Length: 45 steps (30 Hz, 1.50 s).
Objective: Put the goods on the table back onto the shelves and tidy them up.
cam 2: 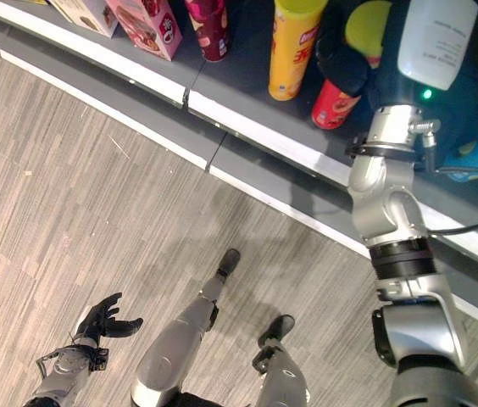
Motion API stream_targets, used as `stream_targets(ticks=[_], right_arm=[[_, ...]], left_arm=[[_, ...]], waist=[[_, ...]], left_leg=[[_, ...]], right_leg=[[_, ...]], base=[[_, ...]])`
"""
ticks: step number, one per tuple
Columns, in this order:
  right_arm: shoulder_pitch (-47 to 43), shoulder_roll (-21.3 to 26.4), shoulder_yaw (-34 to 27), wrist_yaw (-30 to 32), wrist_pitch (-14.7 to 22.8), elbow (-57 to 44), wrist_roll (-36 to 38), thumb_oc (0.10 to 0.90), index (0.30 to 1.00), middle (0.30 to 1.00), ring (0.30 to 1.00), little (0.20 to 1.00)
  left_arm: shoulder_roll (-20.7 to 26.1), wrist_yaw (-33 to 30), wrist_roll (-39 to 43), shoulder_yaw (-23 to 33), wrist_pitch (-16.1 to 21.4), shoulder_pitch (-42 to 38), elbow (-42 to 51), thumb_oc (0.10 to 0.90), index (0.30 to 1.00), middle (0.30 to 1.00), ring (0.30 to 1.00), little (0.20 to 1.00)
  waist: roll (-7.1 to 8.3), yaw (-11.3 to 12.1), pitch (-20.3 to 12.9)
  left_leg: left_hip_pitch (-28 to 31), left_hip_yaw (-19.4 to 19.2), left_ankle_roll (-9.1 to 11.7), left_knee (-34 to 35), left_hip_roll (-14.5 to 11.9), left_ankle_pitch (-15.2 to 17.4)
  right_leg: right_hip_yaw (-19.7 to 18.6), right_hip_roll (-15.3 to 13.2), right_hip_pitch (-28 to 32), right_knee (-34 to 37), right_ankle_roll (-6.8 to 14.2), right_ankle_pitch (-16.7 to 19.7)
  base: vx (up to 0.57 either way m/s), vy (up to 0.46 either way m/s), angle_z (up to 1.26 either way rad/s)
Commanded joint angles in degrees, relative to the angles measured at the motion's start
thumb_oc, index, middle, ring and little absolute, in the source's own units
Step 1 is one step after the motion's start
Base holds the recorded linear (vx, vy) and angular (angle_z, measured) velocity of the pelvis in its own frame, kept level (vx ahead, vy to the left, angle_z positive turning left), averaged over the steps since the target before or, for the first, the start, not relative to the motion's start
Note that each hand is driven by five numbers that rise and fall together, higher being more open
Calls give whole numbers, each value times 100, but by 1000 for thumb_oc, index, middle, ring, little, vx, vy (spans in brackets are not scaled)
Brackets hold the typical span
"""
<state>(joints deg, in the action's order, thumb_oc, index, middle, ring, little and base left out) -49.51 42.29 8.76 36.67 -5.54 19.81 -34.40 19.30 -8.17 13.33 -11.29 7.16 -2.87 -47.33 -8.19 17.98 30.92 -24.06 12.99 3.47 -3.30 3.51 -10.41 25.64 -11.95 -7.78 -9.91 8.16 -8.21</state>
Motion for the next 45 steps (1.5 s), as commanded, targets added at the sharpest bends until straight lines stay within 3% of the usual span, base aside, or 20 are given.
stream_targets(ticks=[1, 14, 22, 23, 26, 31, 32, 33, 34, 37, 41, 45], right_arm=[[-642, 663, 245, 388, 171, -371, 38, 800, 900, 900, 900, 900], [-601, 607, 335, 302, 250, -473, 99, 800, 900, 900, 900, 900], [-614, 767, 390, 156, 337, -782, 72, 800, 900, 900, 900, 900], [-573, 827, 363, 119, 343, -952, 29, 800, 900, 900, 900, 900], [-423, 835, 268, 74, 370, -1168, -40, 800, 900, 900, 900, 900], [507, 940, -69, -474, 681, -2489, 102, 800, 900, 900, 900, 900], [1278, 858, -205, -1036, 1151, -3281, 796, 800, 900, 900, 900, 900], [1341, 852, -257, -1061, 1145, -3325, 802, 800, 900, 900, 900, 900], [2019, 842, -321, -1645, 1567, -3825, 1583, 800, 900, 900, 900, 900], [3249, 802, -454, -2831, 1979, -4013, 3356, 800, 900, 900, 900, 900], [4917, 544, -620, -4613, 1765, -3674, 5623, 800, 900, 900, 900, 900], [6349, 670, -655, -5737, 1159, -2896, 6279, 800, 900, 900, 900, 900]], left_arm=[[178, -201, -16, -253, 84, 206, -155, 800, 900, 900, 900, 900], [232, -196, -32, -248, 54, 179, -172, 800, 900, 900, 900, 900], [270, -108, -26, -233, 27, 171, -155, 800, 900, 900, 900, 900], [329, -98, 6, -276, 43, 236, 322, 800, 900, 900, 900, 900], [370, -49, 59, -277, 31, 355, 530, 800, 900, 900, 900, 900], [375, 7, -36, -43, -91, 485, 562, 800, 900, 900, 900, 900], [331, 19, -138, 138, -146, 525, 481, 800, 900, 900, 900, 900], [346, 20, -140, 124, -145, 534, 483, 800, 900, 900, 900, 900], [311, 105, -207, 302, -181, 637, 470, 800, 900, 900, 900, 900], [298, 225, -270, 569, -176, 696, 398, 800, 900, 900, 900, 900], [410, 464, -335, 916, -132, 682, 300, 800, 900, 900, 900, 900], [543, 629, -190, 1172, -23, 688, 450, 800, 900, 900, 900, 900]], waist=[[-269, -57, -305], [-177, -60, -426], [-23, -70, -583], [-4, -75, -643], [32, -81, -711], [316, -289, -937], [458, -492, -1032], [468, -474, -1043], [595, -646, -1123], [812, -960, -1210], [1055, -1296, -1406], [1189, -1535, -1629]], left_leg=[[-63, 221, 239, -354, -359, 811], [43, 221, 266, -261, -405, 783], [195, 202, 293, -94, -461, 742], [232, 198, 297, -50, -478, 731], [317, 196, 303, 28, -500, 722], [568, 64, 340, 262, -638, 684], [678, -27, 347, 370, -703, 658], [686, -29, 347, 379, -703, 654], [777, -148, 350, 469, -762, 632], [973, -435, 370, 598, -861, 596], [1269, -870, 427, 778, -991, 580], [1523, -1162, 464, 830, -1088, 636]], right_leg=[[-155, -455, -341, -458, 132, -138], [-108, -410, -191, -283, 145, -60], [-83, -320, -7, -13, 145, 19], [-65, -307, 48, 71, 147, 43], [-47, -272, 146, 172, 156, 82], [-160, -139, 391, 543, 179, 219], [-253, -102, 455, 650, 189, 283], [-253, -102, 461, 659, 190, 286], [-323, -69, 511, 773, 210, 360], [-526, -24, 532, 945, 272, 546], [-777, 21, 585, 1205, 347, 743], [-943, 30, 642, 1311, 389, 837]], base=[[0, 0, 0], [-2, -1, 0], [0, 0, 0], [0, 0, 0], [0, 0, 0], [44, -2, -4], [59, 7, -5], [66, 13, -4], [32, 4, -29], [26, 16, -40], [43, 19, -64], [65, 14, -55]])
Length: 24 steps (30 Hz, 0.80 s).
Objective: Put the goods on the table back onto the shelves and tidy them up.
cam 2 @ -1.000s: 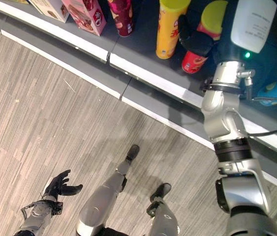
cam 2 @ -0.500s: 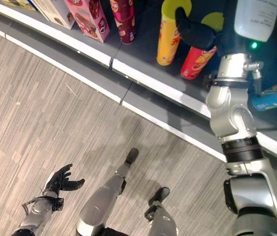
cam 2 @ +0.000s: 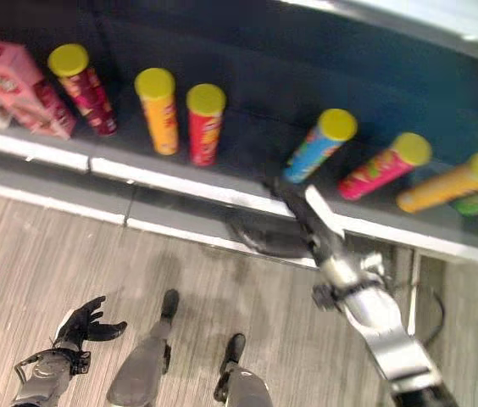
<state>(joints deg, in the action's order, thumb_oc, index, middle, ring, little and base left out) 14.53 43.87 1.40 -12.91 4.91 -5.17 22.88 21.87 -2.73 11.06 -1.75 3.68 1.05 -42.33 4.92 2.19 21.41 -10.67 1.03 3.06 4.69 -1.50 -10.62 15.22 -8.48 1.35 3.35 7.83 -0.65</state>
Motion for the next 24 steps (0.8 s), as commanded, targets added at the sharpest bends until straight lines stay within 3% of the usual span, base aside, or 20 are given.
stream_targets(ticks=[1, 3, 5, 7, 10, 16, 24], right_arm=[[350, 479, 233, -1074, -161, 97, 611, 800, 900, 900, 900, 900], [332, -292, 694, -926, -321, 1754, 227, 800, 900, 900, 900, 900], [209, -1006, 769, -706, -400, 2956, 43, 800, 900, 900, 900, 900], [165, -1285, 750, -626, -388, 3388, -90, 800, 900, 900, 900, 900], [16, -2139, 558, -239, -423, 4742, -279, 800, 900, 900, 900, 900], [-178, -2577, 492, 82, -449, 5521, -475, 800, 900, 900, 900, 900], [-227, -2689, 533, 348, -366, 5570, -538, 800, 900, 900, 900, 900]], left_arm=[[375, 90, 96, 248, 380, 247, -16, 800, 900, 900, 900, 900], [429, -15, 307, 262, 444, 107, 242, 800, 900, 900, 900, 900], [505, -85, 468, 303, 473, 27, 595, 800, 900, 900, 900, 900], [541, -133, 466, 323, 486, 9, 770, 800, 900, 900, 900, 900], [534, -290, 424, 354, 478, -178, 1225, 800, 900, 900, 900, 900], [369, -440, 622, 340, 484, -528, 1295, 800, 900, 900, 900, 900], [268, -658, 875, 181, 574, -1056, 992, 800, 900, 900, 900, 900]], waist=[[-76, -16, -788], [-17, -55, -876], [-11, -45, -900], [-8, -55, -927], [-43, -83, -925], [-90, -179, -849], [-53, -309, -742]], left_leg=[[287, -42, 502, 31, -612, 686], [478, -170, 476, 31, -649, 752], [581, -210, 475, 31, -664, 787], [577, -207, 469, 31, -659, 786], [653, -218, 474, 31, -636, 815], [705, -263, 470, 31, -623, 848], [713, -347, 474, 31, -642, 859]], right_leg=[[59, -318, -237, 9, 427, 94], [-47, -321, -161, 49, 431, 120], [-71, -314, -93, 83, 433, 119], [-68, -319, -88, 95, 440, 123], [-97, -312, -33, 114, 426, 119], [-196, -301, -20, 130, 402, 97], [-297, -279, -76, 119, 392, 85]], base=[[92, -9, -47], [83, -24, -50], [50, -35, -42], [21, -27, -20], [17, -36, -6], [1, -5, 0], [-5, -2, 0]])
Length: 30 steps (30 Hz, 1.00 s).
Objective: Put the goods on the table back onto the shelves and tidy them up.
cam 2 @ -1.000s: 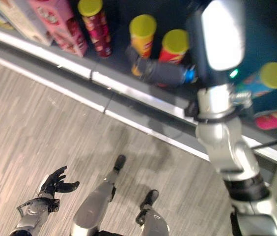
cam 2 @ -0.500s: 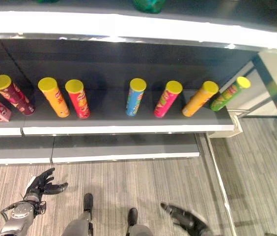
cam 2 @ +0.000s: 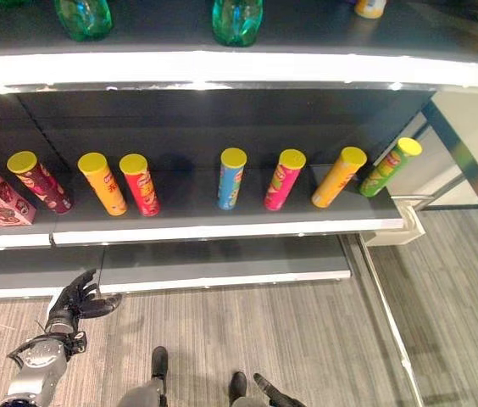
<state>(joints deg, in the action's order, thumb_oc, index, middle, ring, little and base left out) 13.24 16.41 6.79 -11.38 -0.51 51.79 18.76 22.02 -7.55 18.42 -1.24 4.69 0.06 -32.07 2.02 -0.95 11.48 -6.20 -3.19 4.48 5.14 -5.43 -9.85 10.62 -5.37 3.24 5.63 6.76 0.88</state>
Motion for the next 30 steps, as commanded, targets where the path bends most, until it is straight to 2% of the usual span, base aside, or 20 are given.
stream_targets(ticks=[1, 8, 13, 22, 30], right_arm=[[-150, 64, 17, 280, 200, -184, -118, 800, 900, 900, 900, 900], [-195, 89, 150, 485, 301, -421, -55, 800, 900, 900, 900, 900], [-251, 79, 275, 582, 375, -463, 23, 800, 900, 900, 900, 900], [-332, 57, 426, 674, 470, -410, 114, 800, 900, 900, 900, 900], [-388, 38, 548, 654, 496, -458, 123, 800, 900, 900, 900, 900]], left_arm=[[253, -245, 215, 55, 507, -1153, -104, 800, 900, 900, 900, 900], [302, -608, 300, -105, 630, -1815, -285, 800, 900, 900, 900, 900], [499, -899, 550, -65, 784, -2303, -312, 800, 900, 900, 900, 900], [864, -1166, 686, -70, 936, -2978, -388, 800, 900, 900, 900, 900], [809, -1265, 795, -125, 1094, -3146, 183, 800, 900, 900, 900, 900]], waist=[[249, -27, 329], [304, -159, 648], [375, -230, 863], [465, -335, 1008], [455, -325, 1026]], left_leg=[[242, 54, 335, -14, -256, 769], [36, -19, 343, -14, -303, 679], [-137, -49, 352, -14, -338, 599], [-337, -85, 375, -14, -360, 543], [-392, -71, 390, -14, -355, 537]], right_leg=[[114, -583, -335, -125, 497, -58], [-58, -563, -714, -233, 483, -8], [-141, -545, -963, -276, 492, 58], [-203, -549, -1189, -230, 531, 152], [-174, -574, -1201, -169, 549, 196]], base=[[-54, -24, -5], [-63, -10, -14], [-50, -13, -12], [-15, -2, -3], [-1, -1, 0]])
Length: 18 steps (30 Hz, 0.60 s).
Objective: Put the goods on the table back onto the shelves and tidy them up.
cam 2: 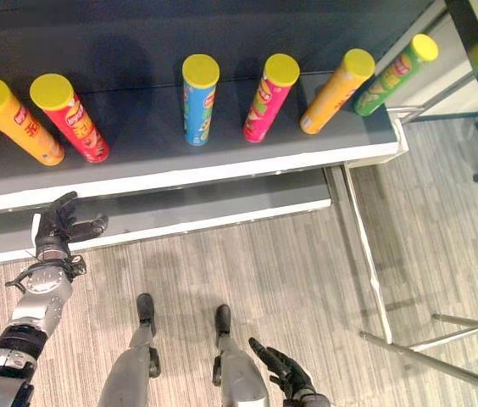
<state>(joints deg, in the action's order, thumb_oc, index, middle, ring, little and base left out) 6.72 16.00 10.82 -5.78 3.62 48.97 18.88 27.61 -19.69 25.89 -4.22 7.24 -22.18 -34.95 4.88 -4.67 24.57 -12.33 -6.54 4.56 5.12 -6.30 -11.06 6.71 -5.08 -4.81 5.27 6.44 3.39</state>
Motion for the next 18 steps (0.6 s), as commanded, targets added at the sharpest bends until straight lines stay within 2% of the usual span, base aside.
stream_targets(ticks=[1, 9, 13, 18], right_arm=[[247, 81, 154, 102, 79, -176, 103, 800, 900, 900, 900, 900], [340, 75, 156, 85, 5, -646, 62, 800, 900, 900, 900, 900], [394, 106, 126, 56, -88, -846, -36, 800, 900, 900, 900, 900], [463, 245, 62, -2, -200, -1141, -139, 800, 900, 900, 900, 900]], left_arm=[[204, -58, 56, 178, 846, -901, 590, 800, 900, 900, 900, 900], [-354, 3, 34, 121, 755, -356, 1788, 800, 900, 900, 900, 900], [-592, 257, 25, 130, 570, 356, 2347, 800, 900, 900, 900, 900], [-542, 470, -62, 64, 356, 693, 2689, 800, 900, 900, 900, 900]], waist=[[158, 53, -278], [51, 153, -226], [-35, 243, -186], [-110, 290, -167]], left_leg=[[226, 269, 380, -12, -265, 658], [231, 347, 386, -12, -226, 656], [277, 390, 386, -12, -251, 654], [290, 436, 421, -12, -292, 625]], right_leg=[[230, -607, -387, -129, 579, -59], [310, -623, -299, -146, 547, -110], [336, -602, -233, -196, 501, -193], [391, -552, -174, -211, 466, -253]], base=[[0, 0, 0], [-1, -17, 5], [-8, -28, 0], [-17, -56, 3]])
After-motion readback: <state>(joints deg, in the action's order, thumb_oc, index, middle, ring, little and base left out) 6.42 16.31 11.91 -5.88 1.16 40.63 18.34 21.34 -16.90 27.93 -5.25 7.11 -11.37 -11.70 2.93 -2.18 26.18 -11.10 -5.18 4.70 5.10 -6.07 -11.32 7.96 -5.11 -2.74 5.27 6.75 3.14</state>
